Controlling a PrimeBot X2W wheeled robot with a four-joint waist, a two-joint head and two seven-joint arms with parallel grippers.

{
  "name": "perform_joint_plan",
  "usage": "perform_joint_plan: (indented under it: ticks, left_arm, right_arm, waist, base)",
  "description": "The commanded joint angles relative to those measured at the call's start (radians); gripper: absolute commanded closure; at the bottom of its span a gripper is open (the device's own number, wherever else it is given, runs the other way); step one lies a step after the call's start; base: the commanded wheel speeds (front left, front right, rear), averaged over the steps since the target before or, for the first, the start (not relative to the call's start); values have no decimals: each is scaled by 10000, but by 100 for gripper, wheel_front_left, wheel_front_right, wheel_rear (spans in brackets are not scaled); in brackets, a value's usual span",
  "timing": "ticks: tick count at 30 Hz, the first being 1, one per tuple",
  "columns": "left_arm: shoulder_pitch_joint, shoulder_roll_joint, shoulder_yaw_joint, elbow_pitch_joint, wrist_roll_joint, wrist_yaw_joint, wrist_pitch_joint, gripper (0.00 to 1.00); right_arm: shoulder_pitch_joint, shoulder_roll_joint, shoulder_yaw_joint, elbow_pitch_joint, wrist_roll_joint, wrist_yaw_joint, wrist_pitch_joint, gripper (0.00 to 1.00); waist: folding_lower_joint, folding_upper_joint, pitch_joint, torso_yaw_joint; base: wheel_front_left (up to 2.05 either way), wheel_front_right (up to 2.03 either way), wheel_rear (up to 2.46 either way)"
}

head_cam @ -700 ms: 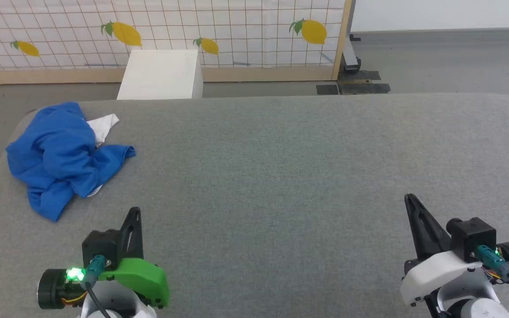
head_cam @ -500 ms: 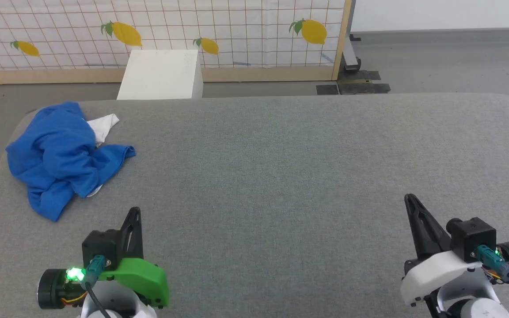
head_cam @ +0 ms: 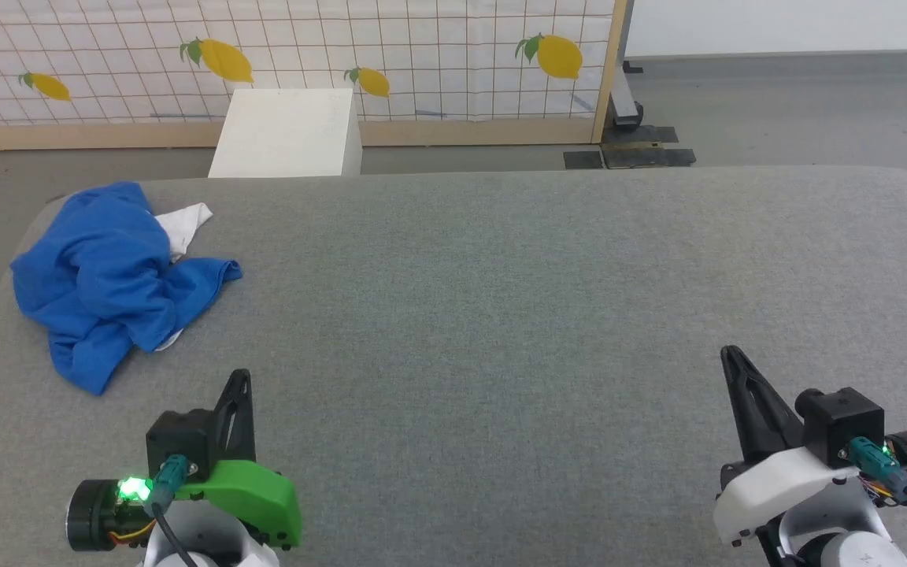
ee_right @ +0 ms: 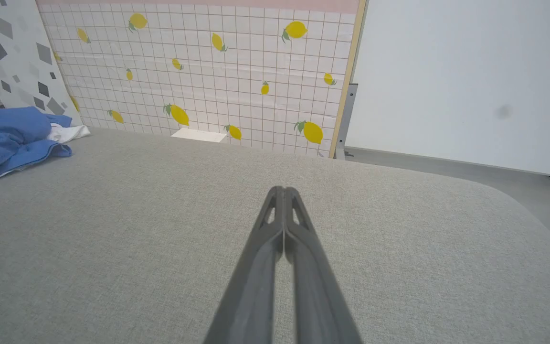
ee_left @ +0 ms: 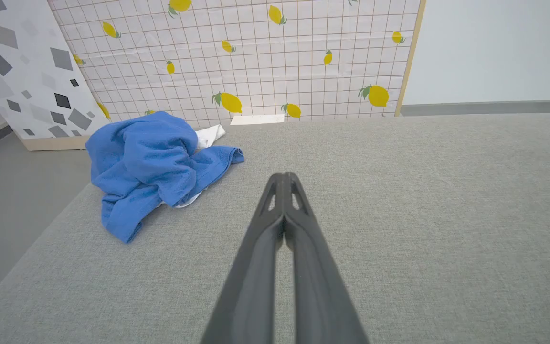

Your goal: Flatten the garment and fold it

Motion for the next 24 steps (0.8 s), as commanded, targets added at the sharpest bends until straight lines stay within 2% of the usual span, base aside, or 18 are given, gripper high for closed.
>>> perform_joint_plan:
  ticks: [1,4,5,24]
  left_arm:
    - [-148,-47,-7,-24,129,66,14,100]
    - [-148,-47,-7,-24,129,66,14,100]
    - [2,2,0,0,-8,0,0,0]
    - [-135,-5,-267,369,-197,-70,-365,0]
  right_arm:
    - [-155,32,14,16,-62,-17,-1,100]
    - [-155,32,14,16,-62,-17,-1,100]
    - [2,-2,0,0,4,0,0,0]
    - [65,0,-242,290,181,-2,-332,0]
  waist:
    - [0,120,0,0]
    - [0,120,0,0]
    - [0,0,0,0]
    - [0,17,-1,-1]
  base:
    - [0,0,0]
    - [0,0,0]
    - [0,0,0]
    - [0,0,0]
